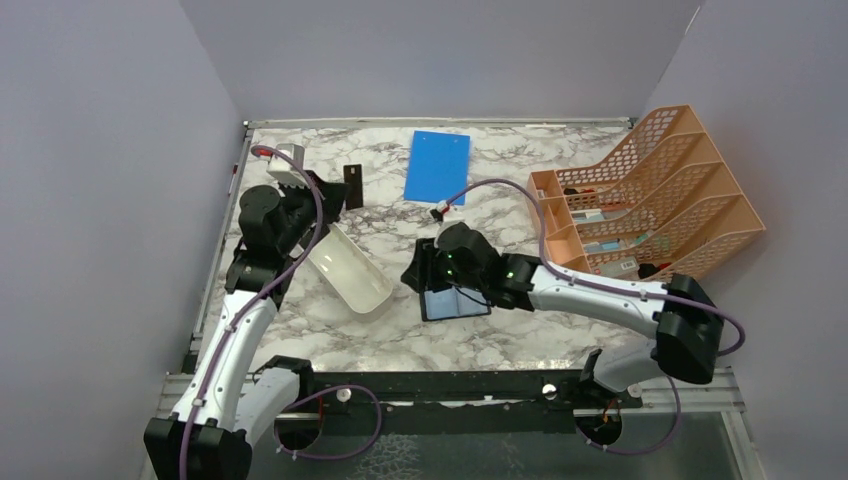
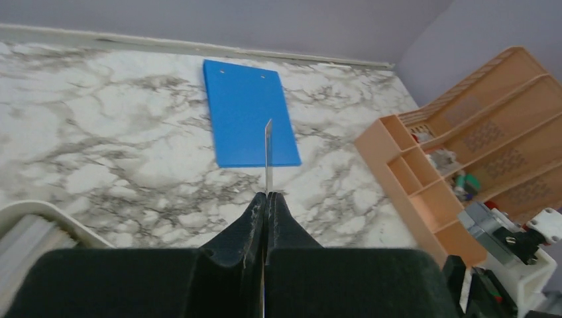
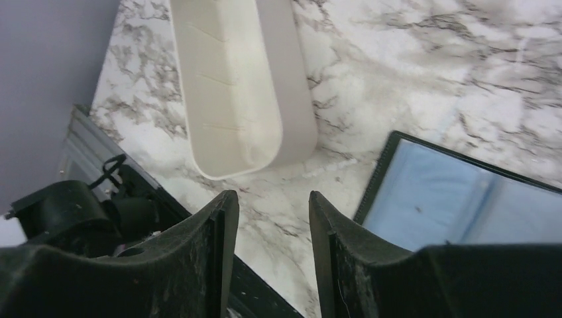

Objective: Put the credit cards into the card holder
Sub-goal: Pick up the credit card from the storage box, then insert the credit card into the card holder, then turn over the card slot in the card holder.

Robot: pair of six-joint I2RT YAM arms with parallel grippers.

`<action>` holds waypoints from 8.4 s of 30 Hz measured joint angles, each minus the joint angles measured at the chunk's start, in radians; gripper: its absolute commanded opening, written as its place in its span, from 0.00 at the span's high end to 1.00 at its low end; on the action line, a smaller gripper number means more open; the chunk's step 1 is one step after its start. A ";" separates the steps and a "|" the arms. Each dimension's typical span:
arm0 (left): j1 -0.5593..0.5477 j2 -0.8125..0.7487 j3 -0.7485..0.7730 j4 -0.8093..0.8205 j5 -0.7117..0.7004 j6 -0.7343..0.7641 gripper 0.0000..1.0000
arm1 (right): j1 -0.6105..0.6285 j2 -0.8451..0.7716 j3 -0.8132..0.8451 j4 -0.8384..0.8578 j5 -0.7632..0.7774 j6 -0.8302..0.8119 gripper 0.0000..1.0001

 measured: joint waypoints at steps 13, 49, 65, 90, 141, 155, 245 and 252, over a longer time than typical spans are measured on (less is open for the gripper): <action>-0.134 -0.014 -0.138 -0.003 0.175 -0.391 1.00 | -0.020 -0.173 -0.164 -0.309 0.200 -0.105 0.58; -0.766 0.454 -0.245 0.195 -0.417 -0.754 1.00 | -0.333 -0.018 -0.307 -0.149 0.090 -0.207 0.74; -0.788 0.552 -0.251 0.214 -0.462 -0.773 1.00 | -0.337 -0.047 -0.346 -0.105 0.051 -0.203 0.77; -0.803 0.649 -0.211 0.213 -0.476 -0.779 0.99 | -0.343 -0.072 -0.371 -0.092 0.025 -0.199 0.78; -0.857 0.784 -0.050 0.179 -0.393 -0.667 0.68 | -0.344 -0.078 -0.389 -0.064 0.006 -0.153 0.79; -0.865 0.783 -0.050 0.185 -0.393 -0.649 0.62 | -0.344 -0.093 -0.378 -0.124 0.026 -0.145 0.67; -0.806 -0.122 -0.210 -0.401 -0.719 -0.359 0.62 | -0.085 0.155 -0.149 -0.037 -0.014 -0.016 0.87; -0.775 -0.007 -0.209 -0.365 -0.652 -0.370 0.76 | -0.114 0.114 -0.238 0.090 -0.106 -0.009 0.86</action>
